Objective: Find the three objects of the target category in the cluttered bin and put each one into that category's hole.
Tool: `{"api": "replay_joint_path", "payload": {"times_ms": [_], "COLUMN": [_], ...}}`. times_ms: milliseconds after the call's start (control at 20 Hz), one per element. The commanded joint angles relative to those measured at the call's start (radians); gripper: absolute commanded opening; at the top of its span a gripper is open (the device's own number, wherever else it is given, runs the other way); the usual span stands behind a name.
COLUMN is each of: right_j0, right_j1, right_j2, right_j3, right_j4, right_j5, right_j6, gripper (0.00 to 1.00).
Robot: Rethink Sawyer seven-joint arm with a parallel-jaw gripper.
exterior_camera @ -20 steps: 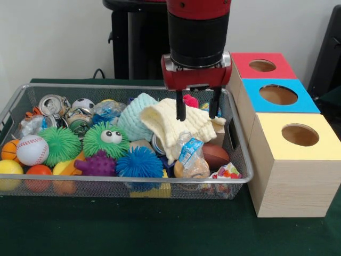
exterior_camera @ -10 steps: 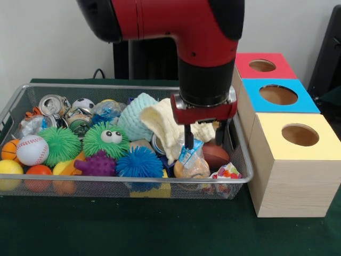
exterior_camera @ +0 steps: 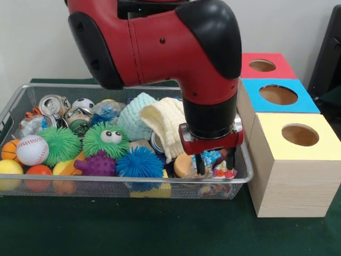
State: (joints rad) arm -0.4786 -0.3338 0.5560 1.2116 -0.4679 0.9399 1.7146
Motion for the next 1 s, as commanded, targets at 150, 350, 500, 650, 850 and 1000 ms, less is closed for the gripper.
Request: {"api": "replay_joint_path", "payload": {"times_ms": [150, 350, 500, 650, 850, 1000], "right_j0": [-0.048, -0.056, -0.061, -0.064, -0.056, -0.035], "right_j1": [0.084, 0.068, 0.061, 0.046, -0.03, -0.1], "right_j2": [0.077, 0.078, 0.08, 0.083, 0.087, 0.088], "right_j3": [-0.056, -0.033, -0.023, -0.019, -0.008, -0.034], "right_j4": [-0.07, -0.067, -0.064, -0.056, -0.026, -0.008], "right_j5": [0.009, 0.021, 0.039, 0.071, 0.162, 0.266], "right_j6": [-0.381, -0.369, -0.366, -0.364, -0.35, -0.348], "gripper": [1.0, 1.0, 1.0, 1.0, 1.0, 1.0]}}
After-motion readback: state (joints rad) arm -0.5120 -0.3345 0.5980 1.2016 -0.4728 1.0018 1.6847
